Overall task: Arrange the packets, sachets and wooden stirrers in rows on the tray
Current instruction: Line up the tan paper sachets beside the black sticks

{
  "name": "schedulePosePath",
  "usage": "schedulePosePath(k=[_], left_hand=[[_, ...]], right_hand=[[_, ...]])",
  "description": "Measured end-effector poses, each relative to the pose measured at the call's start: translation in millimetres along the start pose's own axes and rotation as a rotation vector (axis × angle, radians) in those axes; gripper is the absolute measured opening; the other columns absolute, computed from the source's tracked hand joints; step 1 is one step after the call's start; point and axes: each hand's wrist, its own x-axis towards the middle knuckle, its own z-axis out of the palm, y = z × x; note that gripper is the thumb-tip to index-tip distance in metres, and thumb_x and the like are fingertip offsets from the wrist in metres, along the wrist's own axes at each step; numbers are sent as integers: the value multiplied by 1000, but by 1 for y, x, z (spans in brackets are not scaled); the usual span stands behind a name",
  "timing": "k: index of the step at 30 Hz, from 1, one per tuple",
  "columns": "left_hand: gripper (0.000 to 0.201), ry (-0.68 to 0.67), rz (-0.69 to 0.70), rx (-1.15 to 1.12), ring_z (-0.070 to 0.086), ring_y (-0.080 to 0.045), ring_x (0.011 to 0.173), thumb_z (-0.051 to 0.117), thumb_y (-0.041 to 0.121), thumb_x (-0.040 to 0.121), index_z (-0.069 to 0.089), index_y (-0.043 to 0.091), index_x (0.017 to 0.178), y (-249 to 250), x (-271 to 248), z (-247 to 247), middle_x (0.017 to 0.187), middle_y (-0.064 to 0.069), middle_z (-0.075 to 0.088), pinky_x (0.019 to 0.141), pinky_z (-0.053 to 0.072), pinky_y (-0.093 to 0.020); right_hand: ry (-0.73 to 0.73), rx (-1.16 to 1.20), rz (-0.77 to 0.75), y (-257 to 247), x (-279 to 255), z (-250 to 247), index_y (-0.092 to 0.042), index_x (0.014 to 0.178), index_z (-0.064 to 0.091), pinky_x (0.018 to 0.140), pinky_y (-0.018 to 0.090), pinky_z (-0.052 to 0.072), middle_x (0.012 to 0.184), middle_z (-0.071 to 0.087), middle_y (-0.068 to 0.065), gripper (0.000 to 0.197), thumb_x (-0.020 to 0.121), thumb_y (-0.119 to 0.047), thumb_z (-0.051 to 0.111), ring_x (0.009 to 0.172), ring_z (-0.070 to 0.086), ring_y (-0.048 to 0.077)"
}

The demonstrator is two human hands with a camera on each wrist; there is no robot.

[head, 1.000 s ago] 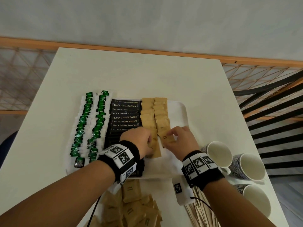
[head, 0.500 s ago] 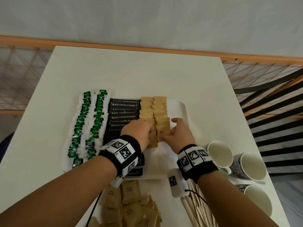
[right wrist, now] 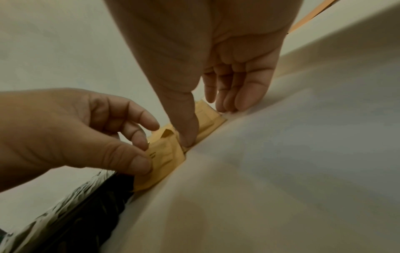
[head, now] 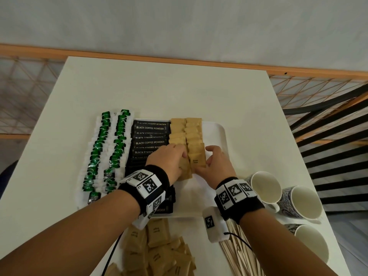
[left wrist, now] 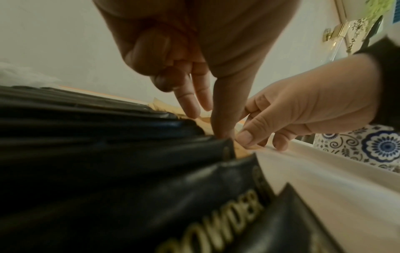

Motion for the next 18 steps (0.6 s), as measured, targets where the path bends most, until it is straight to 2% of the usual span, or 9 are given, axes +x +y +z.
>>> schedulePosePath(k=[6,10,13,15,18], left_hand=[[25,43,-59,-97,52,-14,90,66,25,83,52,32,103,-9,-19,-12,98,11,51,78,47,-32],[16,106,-126,-216,54,-11,76,63,24,87,55,32,97,-30,-45,-25,87,10,57,66,42,-27],[14,119,-156,-227,54,-9,71,62,22,87,57,31,96,-49,-73,-30,82,8,58,61,42,-25],[14,90,-150,-215,53,-7,66,64,22,86,58,31,95,-58,-96,-28,80,8,59,58,41,-23],[19,-18,-125,-183,52,-1,67,71,30,81,57,36,93,-72,-129,-19,83,11,57,58,37,-18]], right_hand=[[-28,-11,13,-2,-7,-5,-23,136,34,86,30,47,112,49,-2,81,70,-37,79,103,53,15],[9,-42,-54,-4,-24,-11,-23,136,37,85,31,48,115,49,-4,72,76,-40,73,98,51,11],[17,-84,-161,-5,-43,-14,-28,127,46,77,22,43,109,50,-6,53,81,-37,69,85,51,5],[-51,-138,-242,-6,-60,-14,-33,116,54,69,17,39,100,52,-10,36,83,-35,67,77,51,1],[-267,-250,-324,-7,-91,-6,-38,108,57,71,19,42,95,55,-12,27,84,-37,66,76,54,2]])
